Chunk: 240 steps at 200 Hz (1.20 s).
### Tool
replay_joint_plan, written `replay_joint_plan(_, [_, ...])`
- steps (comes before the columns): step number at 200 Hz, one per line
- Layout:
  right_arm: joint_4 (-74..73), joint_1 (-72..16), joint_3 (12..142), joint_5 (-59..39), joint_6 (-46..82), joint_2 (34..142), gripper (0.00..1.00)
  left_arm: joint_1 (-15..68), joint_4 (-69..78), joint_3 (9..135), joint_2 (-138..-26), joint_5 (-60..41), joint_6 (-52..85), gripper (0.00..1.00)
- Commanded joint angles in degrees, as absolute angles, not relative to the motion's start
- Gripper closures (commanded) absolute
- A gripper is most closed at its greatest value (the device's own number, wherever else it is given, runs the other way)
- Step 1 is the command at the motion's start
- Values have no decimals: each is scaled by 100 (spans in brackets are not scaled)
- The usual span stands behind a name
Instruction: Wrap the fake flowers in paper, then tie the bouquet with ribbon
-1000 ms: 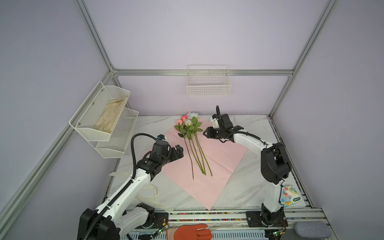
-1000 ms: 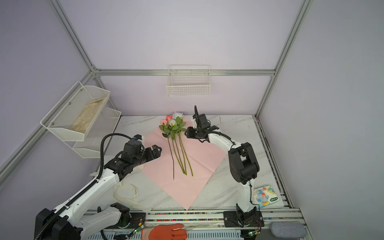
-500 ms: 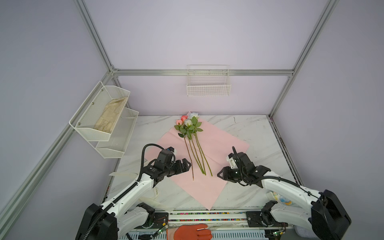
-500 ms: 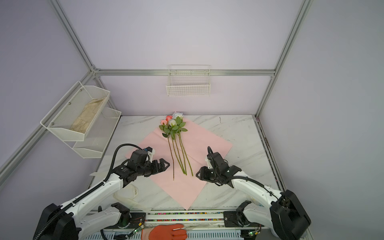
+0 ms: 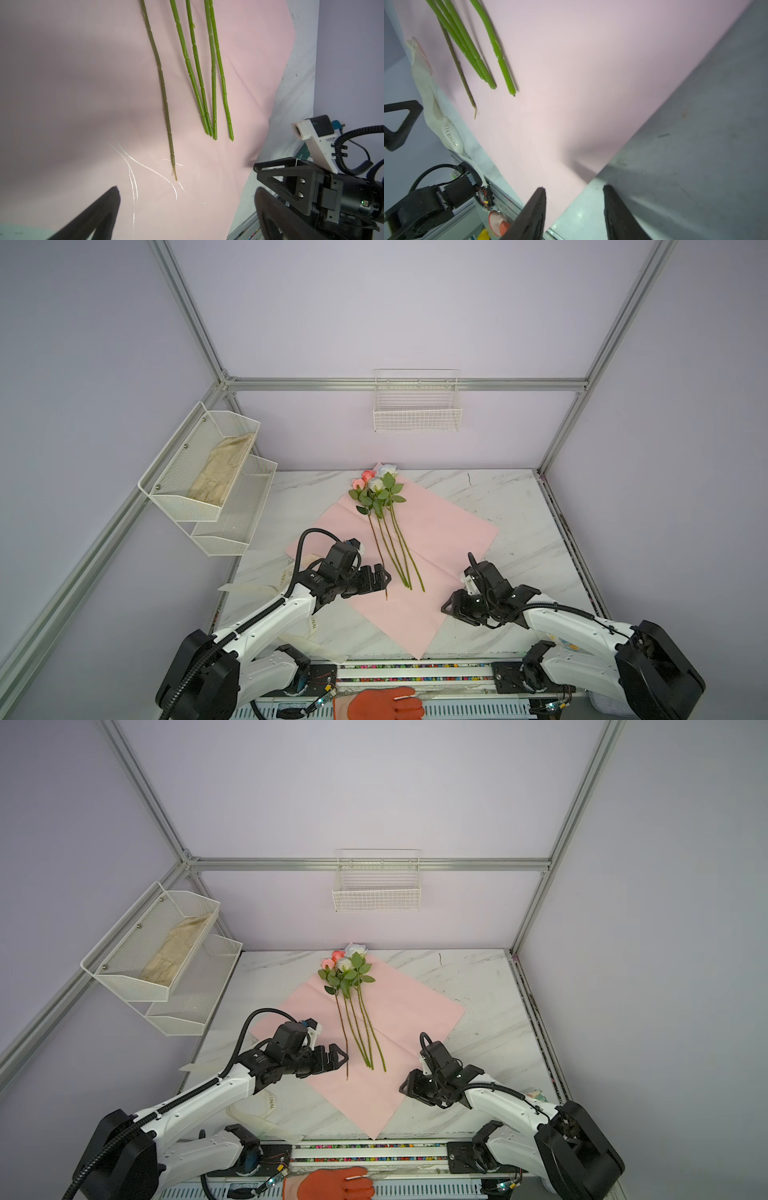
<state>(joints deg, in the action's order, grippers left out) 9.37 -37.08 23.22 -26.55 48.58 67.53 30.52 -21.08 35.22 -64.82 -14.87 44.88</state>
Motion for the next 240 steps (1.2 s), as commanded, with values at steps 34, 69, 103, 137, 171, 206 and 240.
replay_joint_plan(34, [-121,-3744,2201,-2892,5182,7112,50,3081,-2416,3352,-6037,-1167,4574,0])
replay_joint_plan(69, [-732,-3749,2363,-3530,5468,6733,47,3081,-2446,3531,-5933,-1038,4579,0])
replay_joint_plan(103, [-1229,-3752,2647,-3785,5828,6816,43,3067,-2782,4257,-6147,-974,4535,0])
replay_joint_plan(137, [-1352,-3752,3104,-3596,5790,7380,42,3067,-3251,4909,-6450,-952,4248,0])
replay_joint_plan(171, [-1166,-3751,3698,-3441,5331,8285,42,3067,-3186,4752,-6250,-995,4228,0])
replay_joint_plan(206, [-1088,-3744,3964,-3242,5216,8669,42,3067,-2903,4420,-5733,-1292,4174,8])
replay_joint_plan(240, [-1010,-3724,4141,-3305,5001,9141,41,3085,-1954,3984,-6034,-2440,4295,31])
